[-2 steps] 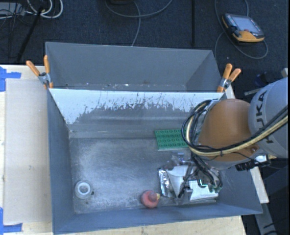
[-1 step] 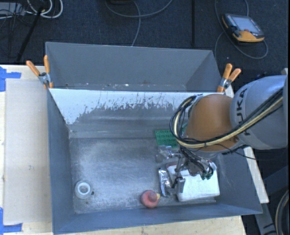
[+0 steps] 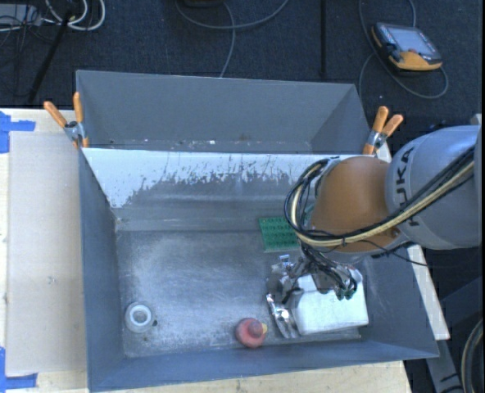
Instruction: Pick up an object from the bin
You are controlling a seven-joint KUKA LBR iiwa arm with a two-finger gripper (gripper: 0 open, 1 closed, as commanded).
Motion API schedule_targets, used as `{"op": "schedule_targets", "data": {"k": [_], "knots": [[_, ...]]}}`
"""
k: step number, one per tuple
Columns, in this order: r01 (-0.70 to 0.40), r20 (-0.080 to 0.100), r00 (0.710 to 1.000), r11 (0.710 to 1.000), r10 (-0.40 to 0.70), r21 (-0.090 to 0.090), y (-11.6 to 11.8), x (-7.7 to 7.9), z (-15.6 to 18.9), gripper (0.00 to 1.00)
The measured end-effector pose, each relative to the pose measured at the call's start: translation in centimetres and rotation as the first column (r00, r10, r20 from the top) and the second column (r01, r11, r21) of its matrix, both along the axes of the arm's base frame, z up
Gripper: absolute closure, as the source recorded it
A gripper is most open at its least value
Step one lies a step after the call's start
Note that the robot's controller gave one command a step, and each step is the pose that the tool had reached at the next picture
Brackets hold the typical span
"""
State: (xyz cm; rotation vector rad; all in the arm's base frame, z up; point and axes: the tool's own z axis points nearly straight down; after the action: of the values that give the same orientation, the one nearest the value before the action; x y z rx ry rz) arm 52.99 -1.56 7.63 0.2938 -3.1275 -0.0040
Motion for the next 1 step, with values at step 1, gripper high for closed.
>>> {"op": "schedule_targets", "data": {"k": [1], "knots": [[-0.104, 0.007, 0.995, 0.995, 0.104, -0.003, 0.23, -3.44, 12.27, 1.00]]}}
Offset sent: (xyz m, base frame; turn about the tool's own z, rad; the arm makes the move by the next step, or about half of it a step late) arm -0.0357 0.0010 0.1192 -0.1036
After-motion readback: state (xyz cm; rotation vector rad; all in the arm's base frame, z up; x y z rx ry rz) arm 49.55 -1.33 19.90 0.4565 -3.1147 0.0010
